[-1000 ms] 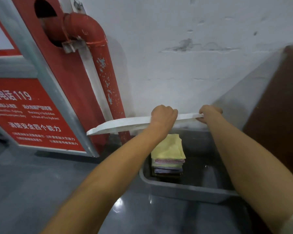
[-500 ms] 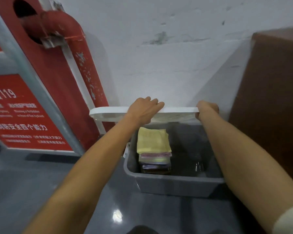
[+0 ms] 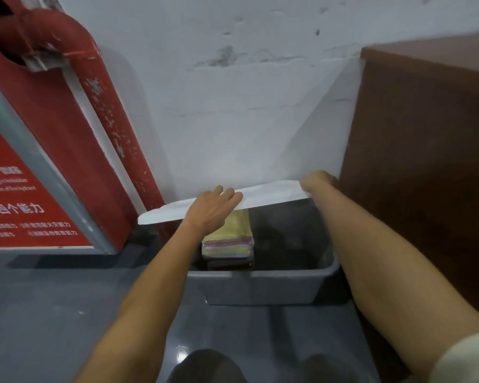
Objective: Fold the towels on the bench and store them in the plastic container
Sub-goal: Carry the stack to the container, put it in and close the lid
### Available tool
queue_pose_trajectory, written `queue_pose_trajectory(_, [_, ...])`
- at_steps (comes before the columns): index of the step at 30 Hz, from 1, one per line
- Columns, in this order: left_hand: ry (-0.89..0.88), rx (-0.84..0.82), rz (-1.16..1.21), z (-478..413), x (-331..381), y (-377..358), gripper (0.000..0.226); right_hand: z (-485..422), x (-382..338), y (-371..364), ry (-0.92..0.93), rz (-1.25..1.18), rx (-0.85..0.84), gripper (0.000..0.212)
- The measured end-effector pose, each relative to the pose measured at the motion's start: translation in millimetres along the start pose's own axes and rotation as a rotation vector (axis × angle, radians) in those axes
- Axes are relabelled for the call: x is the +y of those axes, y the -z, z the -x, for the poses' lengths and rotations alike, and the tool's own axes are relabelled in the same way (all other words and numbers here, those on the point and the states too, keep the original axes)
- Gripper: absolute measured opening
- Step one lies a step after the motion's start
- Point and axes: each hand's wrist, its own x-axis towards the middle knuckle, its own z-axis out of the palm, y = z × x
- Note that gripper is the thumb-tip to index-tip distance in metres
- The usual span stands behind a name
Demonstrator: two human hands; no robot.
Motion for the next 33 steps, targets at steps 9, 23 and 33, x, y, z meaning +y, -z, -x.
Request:
queue_pose_trajectory(9, [-0.039, 0.022, 0.035, 18, 13, -35, 0.05, 24, 22, -18, 0.032, 0.655, 0.036, 0.036])
queue_pose_trajectory(23, [-0.261, -0.02, 0.132, 38, 56, -117, 0.047, 23, 100, -40, -0.06, 0.871, -0.03, 0.045])
queue_pose_trajectory(33, [-0.304, -0.244, 0.268, 49, 76, -135, 0.054, 14, 118, -58, -0.138, 0.867, -0.077, 0.06])
